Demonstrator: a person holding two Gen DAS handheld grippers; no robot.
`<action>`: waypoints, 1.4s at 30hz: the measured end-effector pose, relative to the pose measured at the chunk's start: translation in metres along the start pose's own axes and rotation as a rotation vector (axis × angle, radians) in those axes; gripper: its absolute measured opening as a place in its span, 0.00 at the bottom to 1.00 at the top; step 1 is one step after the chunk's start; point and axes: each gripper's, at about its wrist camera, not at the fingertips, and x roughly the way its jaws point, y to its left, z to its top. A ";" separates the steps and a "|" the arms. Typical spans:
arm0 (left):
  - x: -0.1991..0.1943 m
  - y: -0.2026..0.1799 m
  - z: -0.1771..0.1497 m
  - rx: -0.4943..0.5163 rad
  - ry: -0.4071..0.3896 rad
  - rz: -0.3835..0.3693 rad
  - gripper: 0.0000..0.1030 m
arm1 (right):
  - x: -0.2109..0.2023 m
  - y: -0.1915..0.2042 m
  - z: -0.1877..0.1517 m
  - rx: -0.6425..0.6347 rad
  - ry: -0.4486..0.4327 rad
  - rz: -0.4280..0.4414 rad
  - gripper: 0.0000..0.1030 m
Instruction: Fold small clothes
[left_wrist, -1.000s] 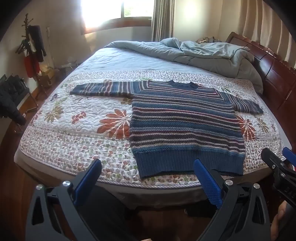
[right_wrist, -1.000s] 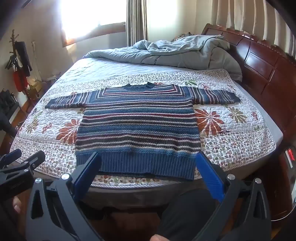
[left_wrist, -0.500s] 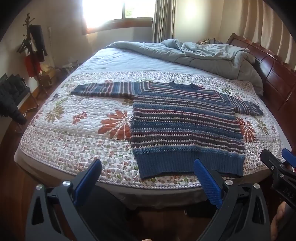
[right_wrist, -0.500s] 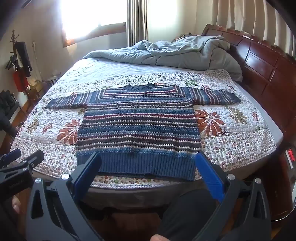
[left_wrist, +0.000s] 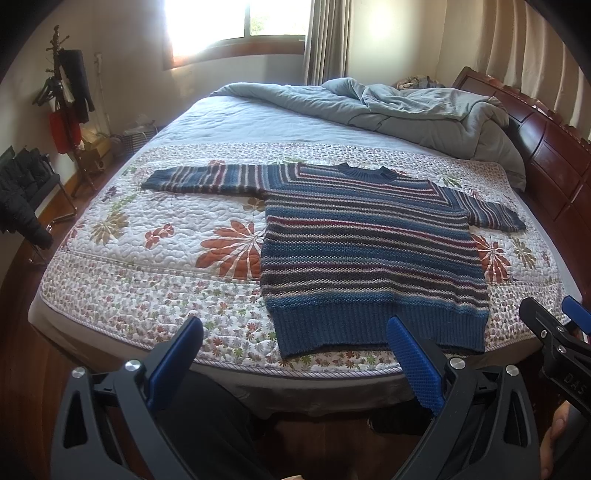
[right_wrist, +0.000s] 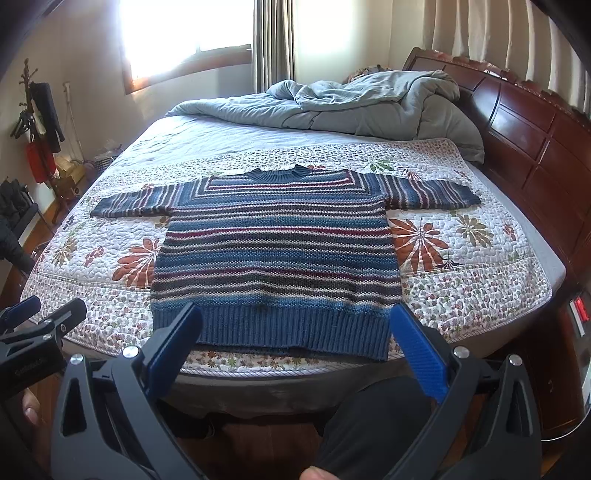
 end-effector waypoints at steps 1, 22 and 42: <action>0.000 0.000 0.000 0.000 0.000 0.000 0.96 | 0.000 0.000 0.000 -0.001 0.000 0.000 0.98; -0.002 0.002 0.004 0.002 0.000 -0.003 0.97 | 0.000 0.000 0.002 0.002 0.002 0.001 0.98; 0.000 0.004 0.005 0.007 0.002 0.002 0.96 | 0.004 -0.003 -0.001 0.011 0.015 0.001 0.98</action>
